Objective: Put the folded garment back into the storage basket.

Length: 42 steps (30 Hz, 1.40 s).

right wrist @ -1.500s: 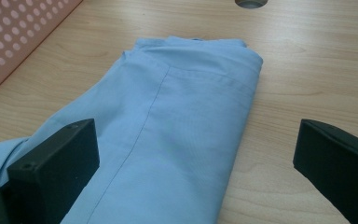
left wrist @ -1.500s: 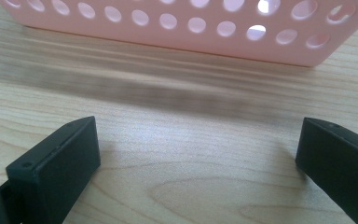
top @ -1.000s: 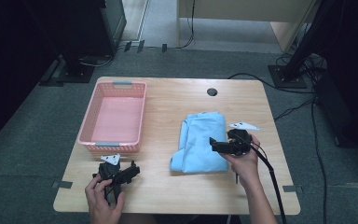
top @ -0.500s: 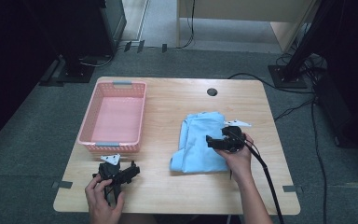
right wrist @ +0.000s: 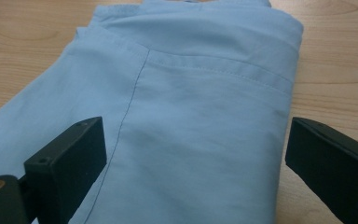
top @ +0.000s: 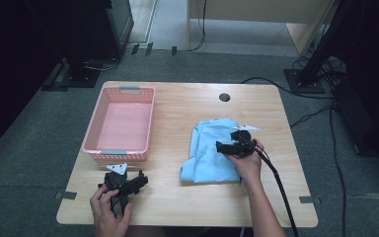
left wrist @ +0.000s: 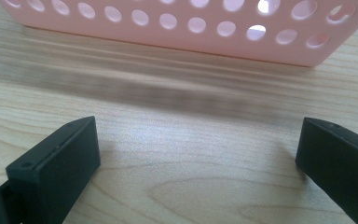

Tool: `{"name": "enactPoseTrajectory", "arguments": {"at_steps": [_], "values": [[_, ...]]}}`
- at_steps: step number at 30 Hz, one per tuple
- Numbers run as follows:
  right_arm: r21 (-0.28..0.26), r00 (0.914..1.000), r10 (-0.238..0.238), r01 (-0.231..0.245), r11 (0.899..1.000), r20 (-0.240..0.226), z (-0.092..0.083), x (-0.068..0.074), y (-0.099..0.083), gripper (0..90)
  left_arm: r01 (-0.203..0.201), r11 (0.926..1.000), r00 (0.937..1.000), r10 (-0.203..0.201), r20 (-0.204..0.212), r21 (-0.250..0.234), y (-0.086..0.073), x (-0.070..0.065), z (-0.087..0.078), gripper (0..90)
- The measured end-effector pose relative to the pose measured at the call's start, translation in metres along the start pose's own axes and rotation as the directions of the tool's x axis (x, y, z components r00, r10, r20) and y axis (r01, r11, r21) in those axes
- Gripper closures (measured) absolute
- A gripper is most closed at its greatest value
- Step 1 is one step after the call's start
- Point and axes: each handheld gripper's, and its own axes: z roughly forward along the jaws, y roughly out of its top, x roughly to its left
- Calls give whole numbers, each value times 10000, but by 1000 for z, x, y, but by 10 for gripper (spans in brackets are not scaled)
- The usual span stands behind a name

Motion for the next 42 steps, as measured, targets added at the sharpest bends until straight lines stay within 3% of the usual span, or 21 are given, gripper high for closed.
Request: {"name": "enactPoseTrajectory", "arguments": {"at_steps": [9, 15, 18, 22, 26, 31, 36, 42], "values": [[235, 9980, -144, 129, 9996, 608, 16, 2, -3, 55, 8, 10000, 10000, -8, 4, -4, 0, 0, 0, 0], [614, 9982, -157, 122, 9980, 580, 23, 2, -5, 39, -6, 10000, 10000, 6, 20, -1, 0, 0, 0, 0], [534, 9967, -520, 488, 9974, 616, 24, 3, -7, 62, -2, 10000, 10000, 2, 17, -1, 0, 0, 0, 0], [219, 9955, -929, 924, 9955, 192, 21, 5, -9, 212, -5, 10000, 10000, 4, 22, 7, 0, 0, 0, 0], [-26, 9906, -1277, 1277, 9918, -480, 16, 8, -12, 475, -3, 10000, 10000, 3, 23, 5, 0, 0, 0, 0], [-137, 9872, -1374, 1368, 9905, -815, 14, 10, -15, 686, -2, 10000, 10000, 2, 23, 6, 0, 0, 0, 0], [-254, 9823, -1761, 1748, 9843, -640, 13, 14, -16, 733, -9, 10000, 10000, 9, 21, 10, 0, 0, 0, 0], [-353, 9821, -1795, 1777, 9834, -573, 12, 15, -17, 759, -9, 10000, 10000, 9, 22, 10, 0, 0, 0, 0]]}}
